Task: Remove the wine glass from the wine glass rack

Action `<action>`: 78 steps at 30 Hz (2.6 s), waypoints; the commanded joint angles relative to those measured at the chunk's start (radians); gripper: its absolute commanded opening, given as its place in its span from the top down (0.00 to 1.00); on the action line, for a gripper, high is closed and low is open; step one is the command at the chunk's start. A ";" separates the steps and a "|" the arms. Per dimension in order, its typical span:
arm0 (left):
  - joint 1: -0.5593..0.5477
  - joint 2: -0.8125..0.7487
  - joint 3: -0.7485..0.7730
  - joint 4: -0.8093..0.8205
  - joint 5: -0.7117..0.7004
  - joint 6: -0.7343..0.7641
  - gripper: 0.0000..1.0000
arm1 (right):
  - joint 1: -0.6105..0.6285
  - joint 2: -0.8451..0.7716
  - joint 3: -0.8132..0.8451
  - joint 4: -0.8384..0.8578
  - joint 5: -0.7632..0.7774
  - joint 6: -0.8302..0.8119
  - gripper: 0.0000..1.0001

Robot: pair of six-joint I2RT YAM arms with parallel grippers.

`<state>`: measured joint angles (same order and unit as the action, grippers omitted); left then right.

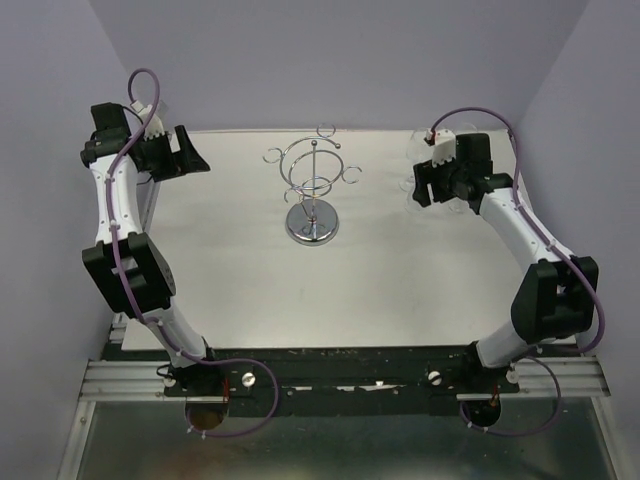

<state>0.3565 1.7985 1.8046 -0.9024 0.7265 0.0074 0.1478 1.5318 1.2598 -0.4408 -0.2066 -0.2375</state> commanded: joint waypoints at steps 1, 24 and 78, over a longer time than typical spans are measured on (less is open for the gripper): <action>-0.057 -0.017 -0.005 -0.018 0.001 0.100 0.01 | -0.062 0.085 0.114 0.004 0.050 0.073 0.99; -0.244 0.131 0.208 0.112 -0.710 -0.055 0.01 | -0.082 0.237 0.213 -0.038 0.058 -0.002 0.99; -0.438 0.084 0.142 0.074 -0.680 0.034 0.01 | -0.082 0.275 0.267 -0.052 0.032 0.012 0.00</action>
<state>-0.0788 1.9301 1.9350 -0.8112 0.0734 0.0231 0.0654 1.8843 1.5326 -0.4915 -0.1627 -0.2352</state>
